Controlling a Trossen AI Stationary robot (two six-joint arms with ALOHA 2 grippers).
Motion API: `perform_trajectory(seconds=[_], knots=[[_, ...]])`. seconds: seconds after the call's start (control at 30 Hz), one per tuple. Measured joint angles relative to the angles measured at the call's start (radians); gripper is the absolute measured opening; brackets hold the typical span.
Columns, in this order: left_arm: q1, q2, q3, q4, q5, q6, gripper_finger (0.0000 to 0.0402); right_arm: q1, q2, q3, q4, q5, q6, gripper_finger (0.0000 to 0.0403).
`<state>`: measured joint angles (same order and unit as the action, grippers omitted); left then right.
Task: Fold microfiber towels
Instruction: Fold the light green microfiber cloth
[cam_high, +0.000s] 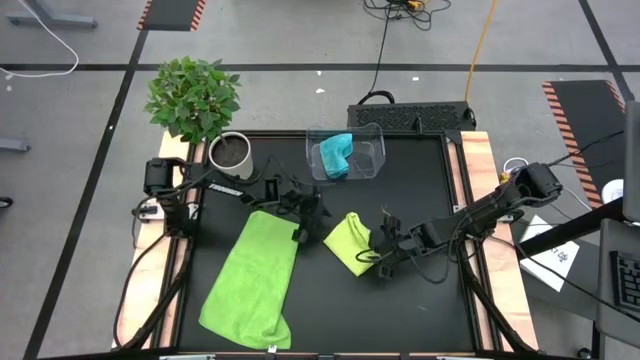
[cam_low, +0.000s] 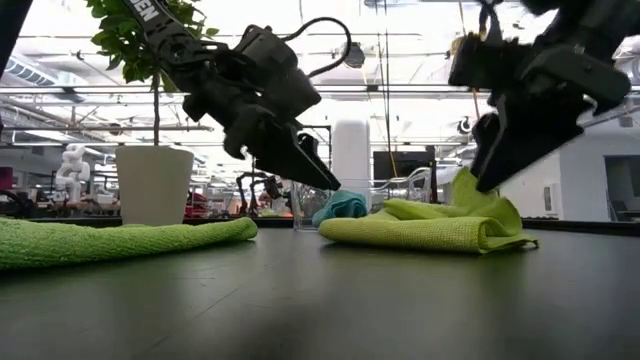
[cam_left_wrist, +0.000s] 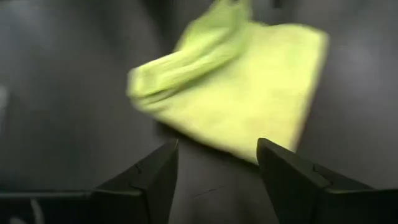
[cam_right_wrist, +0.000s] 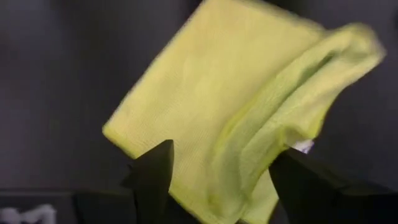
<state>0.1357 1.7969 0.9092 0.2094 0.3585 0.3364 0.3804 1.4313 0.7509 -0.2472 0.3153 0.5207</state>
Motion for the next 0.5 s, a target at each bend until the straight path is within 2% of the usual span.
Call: perform_trajectory(seconds=[0.2, 0.5], knots=[[-0.090, 0.000, 0.000, 0.050, 0.018, 0.001, 0.0205, 0.040, -0.060, 0.000, 0.038, 0.126, -0.096, 0.0250], [-0.126, 0.031, 0.002, 0.128, 0.034, -0.045, 0.0163, 0.050, 0.006, 0.002, 0.205, 0.125, -0.255, 0.0218]])
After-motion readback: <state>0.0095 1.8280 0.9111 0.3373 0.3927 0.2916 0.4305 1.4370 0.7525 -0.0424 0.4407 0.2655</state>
